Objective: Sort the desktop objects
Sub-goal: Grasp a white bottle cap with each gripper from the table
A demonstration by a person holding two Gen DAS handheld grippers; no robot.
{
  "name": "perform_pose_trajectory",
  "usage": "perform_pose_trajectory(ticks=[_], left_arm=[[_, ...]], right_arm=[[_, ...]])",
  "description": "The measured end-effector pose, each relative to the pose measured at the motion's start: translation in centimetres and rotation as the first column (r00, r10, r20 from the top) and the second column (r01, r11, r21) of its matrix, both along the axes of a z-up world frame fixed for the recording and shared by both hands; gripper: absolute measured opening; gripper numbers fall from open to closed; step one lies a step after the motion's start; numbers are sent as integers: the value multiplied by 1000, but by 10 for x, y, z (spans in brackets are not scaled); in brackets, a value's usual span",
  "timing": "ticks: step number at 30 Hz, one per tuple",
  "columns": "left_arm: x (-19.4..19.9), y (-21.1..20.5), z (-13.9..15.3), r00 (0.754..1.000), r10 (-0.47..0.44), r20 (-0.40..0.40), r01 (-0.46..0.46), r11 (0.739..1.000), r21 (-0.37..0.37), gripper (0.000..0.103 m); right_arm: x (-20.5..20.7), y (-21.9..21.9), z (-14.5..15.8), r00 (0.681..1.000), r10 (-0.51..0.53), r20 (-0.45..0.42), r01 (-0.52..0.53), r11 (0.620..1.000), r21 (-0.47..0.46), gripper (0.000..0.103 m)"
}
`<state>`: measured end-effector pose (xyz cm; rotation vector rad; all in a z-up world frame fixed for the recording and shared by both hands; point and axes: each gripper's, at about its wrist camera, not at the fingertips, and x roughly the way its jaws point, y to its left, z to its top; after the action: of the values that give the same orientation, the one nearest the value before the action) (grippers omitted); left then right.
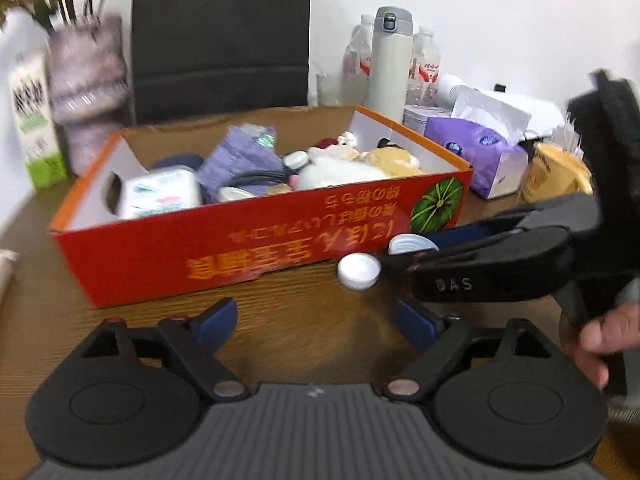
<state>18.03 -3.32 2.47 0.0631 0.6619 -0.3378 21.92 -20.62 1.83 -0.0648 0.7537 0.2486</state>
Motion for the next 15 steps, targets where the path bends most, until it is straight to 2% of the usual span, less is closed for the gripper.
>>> perform_pose_trajectory(ticks=[3,6,7,8,10,12,15], left_arm=[[15,-19,-7,999,-35,-9,36,999,15,87],[26,-38,-11,1000,-24,-7,24,999,47,79],[32,-40,-11,1000,-4,-14,4,999,35,63],[36,-41,-13,1000,11,-28,-10,1000,24,42],[37,-46,-15,1000,23,-15,-23,998,56,30],[30,-45,-16,1000,9,-6,-9,999,53,29],[14,-37,-14,999,34,-17,-34,999,26,29]], right_arm=[[-9,-16,4,1000,-25,12,26,1000,-12,39],[-13,-45,1,997,-78,-3,78,996,51,39],[-13,-55,3,996,-92,-16,93,993,77,39],[-14,-62,4,994,-102,-25,104,990,100,39],[-20,-69,7,993,-114,-6,114,985,129,39],[-24,-68,4,994,-113,-4,113,986,126,39],[-25,-56,-1,996,-90,-5,90,991,95,39]])
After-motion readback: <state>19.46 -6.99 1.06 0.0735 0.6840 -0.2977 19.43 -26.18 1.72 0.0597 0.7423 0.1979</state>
